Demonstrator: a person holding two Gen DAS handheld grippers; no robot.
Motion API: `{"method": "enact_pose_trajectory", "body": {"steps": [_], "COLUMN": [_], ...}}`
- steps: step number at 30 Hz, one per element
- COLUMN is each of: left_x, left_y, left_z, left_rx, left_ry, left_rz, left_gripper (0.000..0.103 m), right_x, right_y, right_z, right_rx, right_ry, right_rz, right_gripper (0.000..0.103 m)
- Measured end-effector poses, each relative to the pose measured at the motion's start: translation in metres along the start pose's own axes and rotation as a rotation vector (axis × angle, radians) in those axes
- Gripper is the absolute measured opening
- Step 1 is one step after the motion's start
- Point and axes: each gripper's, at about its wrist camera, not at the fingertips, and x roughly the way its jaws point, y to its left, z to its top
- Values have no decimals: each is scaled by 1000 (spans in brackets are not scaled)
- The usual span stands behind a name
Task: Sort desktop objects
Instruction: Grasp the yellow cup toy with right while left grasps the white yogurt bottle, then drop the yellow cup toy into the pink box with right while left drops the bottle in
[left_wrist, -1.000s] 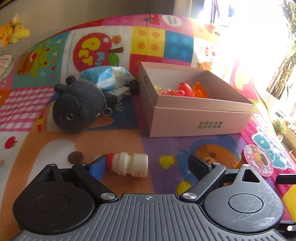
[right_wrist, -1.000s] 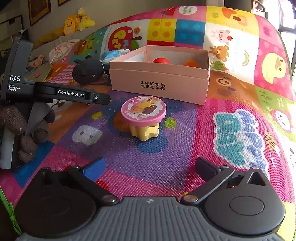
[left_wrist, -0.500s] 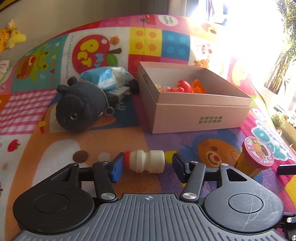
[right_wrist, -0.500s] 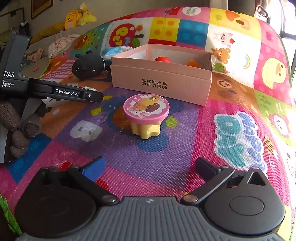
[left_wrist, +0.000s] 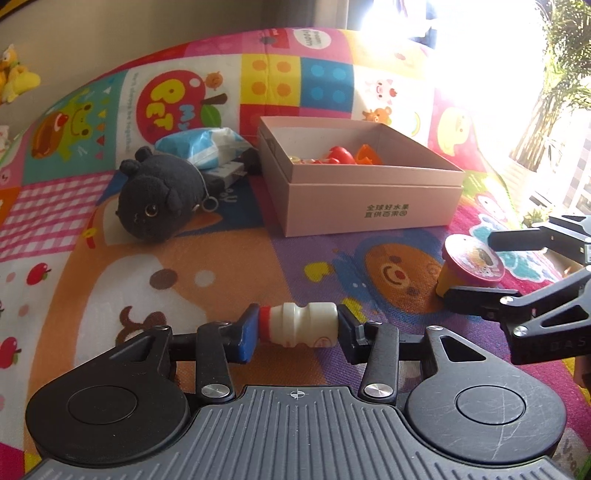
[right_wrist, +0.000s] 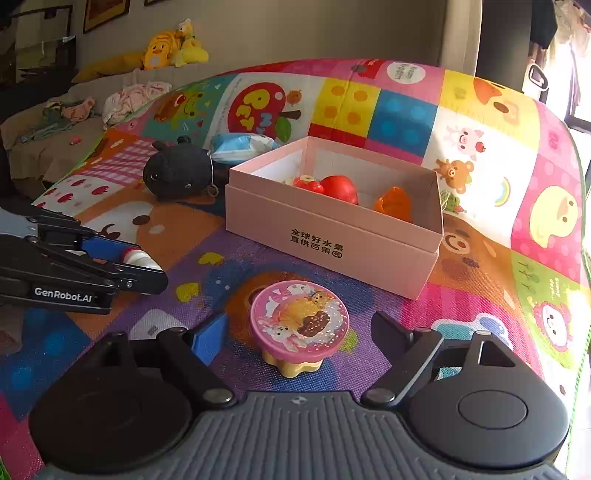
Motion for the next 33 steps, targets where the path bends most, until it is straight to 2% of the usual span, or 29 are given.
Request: {"method": "enact_pose_trajectory", "body": {"steps": [2,3,6,8,11,14,18,21,25,26,29,33], "left_x": [-4,-5,-7,-6,-4,-2,23,57,94,96,85,42], "left_y": [-2,-3,-6,-9,-15,-30,-53,-68,-74,-72,-55,-26], "left_z": [0,0,5,12,34,66,107,125,126,124,115,87], "left_rx": [9,14,26,32,50,92,126,126,122,109,59,12], "left_ry": [-5,-7,-18,-27,-64,-137,-201,-186,-105,-95,-104,-181], "left_rz": [-7,-11,-22,-29,-51,-73,-83,-80,-89,-96,-131,-123], "left_gripper": [48,48,48,48,48,48,48,48,49,51,67,80], "right_x": [6,8,2,-13,-46,-78,-96,-94,-81,-77,-60,-22], "right_y": [-3,-6,-15,-20,-36,-65,-92,-99,-102,-103,-109,-114], "right_z": [3,4,7,13,34,64,90,99,102,103,106,118], "right_rx": [11,21,62,57,46,100,135,137,133,136,166,216], "right_ry": [35,53,70,44,-55,-163,-249,-265,-244,-237,-201,-134], "right_rz": [4,16,34,37,21,-2,-65,-89,-78,-75,-54,-12], "right_gripper": [59,55,55,55,54,54,54,54,54,54,54,55]}}
